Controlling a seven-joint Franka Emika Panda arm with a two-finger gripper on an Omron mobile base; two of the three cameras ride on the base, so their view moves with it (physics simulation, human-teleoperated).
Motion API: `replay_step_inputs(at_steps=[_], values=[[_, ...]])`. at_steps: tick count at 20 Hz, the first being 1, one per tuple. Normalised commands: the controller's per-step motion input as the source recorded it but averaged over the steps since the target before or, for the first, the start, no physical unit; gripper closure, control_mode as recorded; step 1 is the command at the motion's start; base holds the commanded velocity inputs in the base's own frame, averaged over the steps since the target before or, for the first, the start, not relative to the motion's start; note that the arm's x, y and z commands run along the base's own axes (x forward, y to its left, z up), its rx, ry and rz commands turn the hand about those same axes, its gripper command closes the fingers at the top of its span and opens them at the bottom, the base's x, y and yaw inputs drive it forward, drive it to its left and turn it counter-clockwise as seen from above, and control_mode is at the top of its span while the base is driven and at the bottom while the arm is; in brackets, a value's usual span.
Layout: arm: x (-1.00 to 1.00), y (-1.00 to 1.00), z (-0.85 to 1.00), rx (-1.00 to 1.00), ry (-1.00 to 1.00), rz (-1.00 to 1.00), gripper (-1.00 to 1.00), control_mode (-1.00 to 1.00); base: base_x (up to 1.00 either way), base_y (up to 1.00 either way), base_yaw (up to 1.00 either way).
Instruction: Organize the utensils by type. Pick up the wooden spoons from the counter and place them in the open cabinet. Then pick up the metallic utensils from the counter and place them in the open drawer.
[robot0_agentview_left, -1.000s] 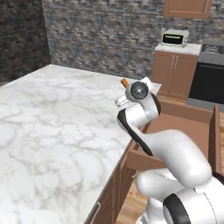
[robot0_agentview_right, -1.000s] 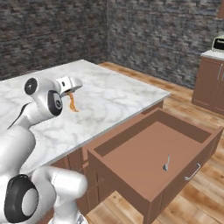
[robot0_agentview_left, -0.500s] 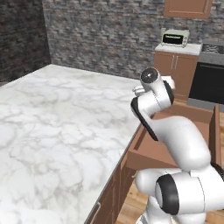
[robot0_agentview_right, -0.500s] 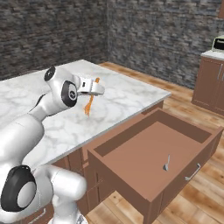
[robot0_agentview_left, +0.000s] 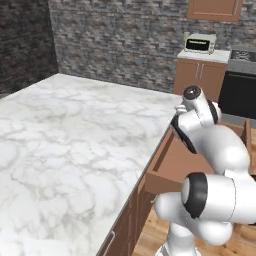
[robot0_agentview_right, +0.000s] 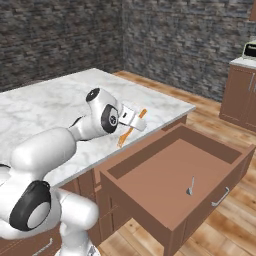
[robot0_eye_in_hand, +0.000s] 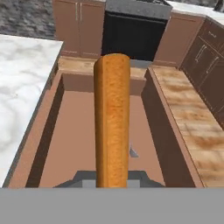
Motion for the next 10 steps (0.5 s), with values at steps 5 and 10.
replay_step_inputs(at_steps=[5,10], values=[[0.0,-1.0,-0.4,0.2,0.12,-0.27,1.0,-1.0,0.0,0.0,0.0],[0.0,-0.98,-0.47,0.14,0.05,-0.1,1.0,-1.0,0.0,0.0,0.0]])
